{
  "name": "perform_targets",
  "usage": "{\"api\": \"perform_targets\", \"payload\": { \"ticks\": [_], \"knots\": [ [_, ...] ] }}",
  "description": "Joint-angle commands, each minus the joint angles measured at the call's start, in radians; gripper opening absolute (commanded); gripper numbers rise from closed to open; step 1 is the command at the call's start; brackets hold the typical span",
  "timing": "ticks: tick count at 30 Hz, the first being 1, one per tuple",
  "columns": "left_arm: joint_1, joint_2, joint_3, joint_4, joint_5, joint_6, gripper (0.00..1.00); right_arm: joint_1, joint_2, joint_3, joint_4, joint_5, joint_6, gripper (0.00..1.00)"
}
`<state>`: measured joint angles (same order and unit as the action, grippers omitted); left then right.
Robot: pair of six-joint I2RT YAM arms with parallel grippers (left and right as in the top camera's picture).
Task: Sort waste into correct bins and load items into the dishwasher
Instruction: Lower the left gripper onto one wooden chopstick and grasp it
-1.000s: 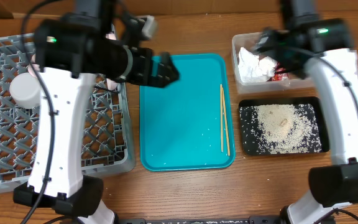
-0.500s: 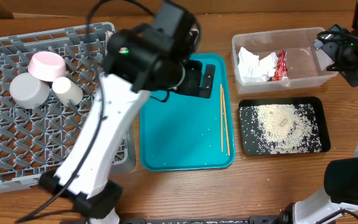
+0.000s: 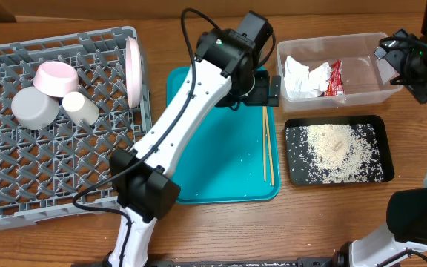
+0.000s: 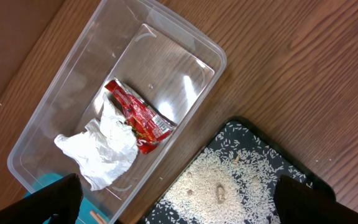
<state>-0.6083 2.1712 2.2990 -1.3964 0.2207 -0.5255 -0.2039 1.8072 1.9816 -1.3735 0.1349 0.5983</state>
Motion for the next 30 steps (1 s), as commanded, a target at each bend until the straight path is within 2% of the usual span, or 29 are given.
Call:
{"api": "perform_targets", "payload": {
  "ticks": [1,4,7,10,23,30],
  "knots": [
    [-0.042,0.078,0.007,-0.002,-0.095,-0.135,0.94,-0.003,-0.029,0.023,0.002,0.003,0.003,1.00],
    [-0.074,0.136,0.007,-0.013,-0.185,-0.206,0.87,-0.003,-0.029,0.023,0.002,0.003,0.003,1.00],
    [-0.111,0.193,0.007,0.005,-0.219,-0.223,0.81,-0.003,-0.029,0.023,0.002,0.003,0.003,1.00],
    [-0.151,0.253,0.007,0.013,-0.247,-0.248,0.70,-0.003,-0.029,0.023,0.002,0.003,0.003,1.00],
    [-0.103,0.304,0.006,0.008,-0.245,-0.203,0.66,-0.003,-0.029,0.023,0.002,0.003,0.003,1.00],
    [-0.125,0.311,-0.008,0.047,-0.228,-0.192,0.64,-0.003,-0.029,0.023,0.002,0.003,0.003,1.00]
  ]
}}
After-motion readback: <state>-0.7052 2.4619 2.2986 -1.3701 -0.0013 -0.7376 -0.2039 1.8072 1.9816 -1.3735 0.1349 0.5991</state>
